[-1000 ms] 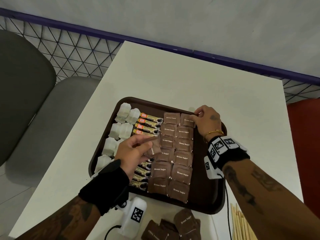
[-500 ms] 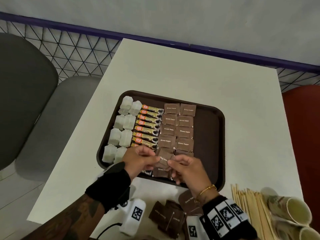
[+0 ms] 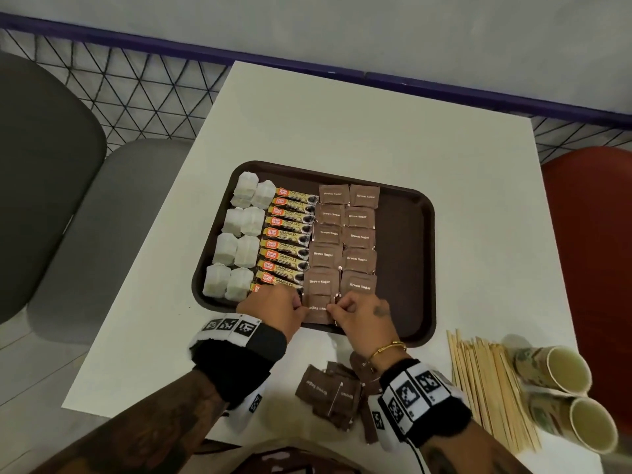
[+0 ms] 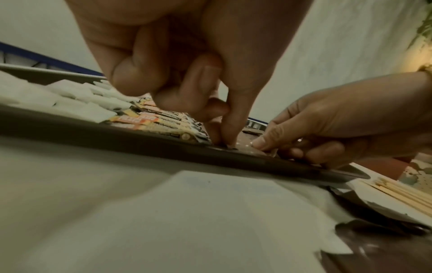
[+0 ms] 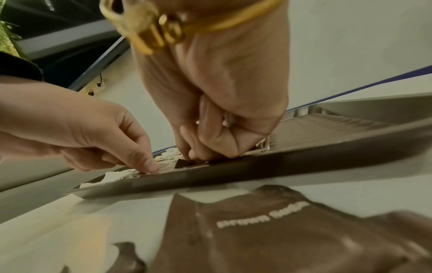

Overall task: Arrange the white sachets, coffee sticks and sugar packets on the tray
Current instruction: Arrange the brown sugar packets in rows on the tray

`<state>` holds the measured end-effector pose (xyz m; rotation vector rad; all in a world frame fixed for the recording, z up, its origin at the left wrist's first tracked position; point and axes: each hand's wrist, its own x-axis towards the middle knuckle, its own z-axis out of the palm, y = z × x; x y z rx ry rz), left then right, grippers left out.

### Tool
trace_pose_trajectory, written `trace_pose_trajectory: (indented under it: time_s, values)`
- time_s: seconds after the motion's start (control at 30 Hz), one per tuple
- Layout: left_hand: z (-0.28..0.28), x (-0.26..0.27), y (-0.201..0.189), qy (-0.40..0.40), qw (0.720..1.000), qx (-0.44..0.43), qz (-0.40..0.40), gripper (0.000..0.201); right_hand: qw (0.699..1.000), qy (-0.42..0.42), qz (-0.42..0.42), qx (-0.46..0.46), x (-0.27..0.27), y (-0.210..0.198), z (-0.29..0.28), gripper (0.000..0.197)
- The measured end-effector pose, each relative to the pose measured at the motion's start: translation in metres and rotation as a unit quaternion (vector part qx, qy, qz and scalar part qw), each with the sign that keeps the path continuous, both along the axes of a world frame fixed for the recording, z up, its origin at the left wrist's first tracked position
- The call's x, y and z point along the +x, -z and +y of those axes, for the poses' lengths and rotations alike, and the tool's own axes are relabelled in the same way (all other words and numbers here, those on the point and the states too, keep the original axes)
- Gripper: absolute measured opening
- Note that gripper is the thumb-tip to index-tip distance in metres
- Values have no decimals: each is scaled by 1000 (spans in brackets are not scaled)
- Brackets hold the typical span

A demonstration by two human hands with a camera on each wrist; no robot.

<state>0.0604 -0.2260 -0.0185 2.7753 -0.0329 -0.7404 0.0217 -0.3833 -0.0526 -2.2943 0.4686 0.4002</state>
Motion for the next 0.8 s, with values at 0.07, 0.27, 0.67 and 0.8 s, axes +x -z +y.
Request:
trace_pose_trajectory:
  time_s: [0.07,0.27,0.67,0.8]
  values:
    - [2,-1,-1,4,1000,-7,-12,17,1000,11,-10,11,-2,-6,-4,21]
    - [13,-18,-7,110,986,-129,0,10,999,48,2,-9,-33,-29,-49,23]
    - [-8,-61,12,399,914,-7,76,57,988,70,57,-123,-101,-13,-31,37]
    - [-10,-59,14,373,924,13,77,53,991,87,52,-82,-96,-9,-27,28]
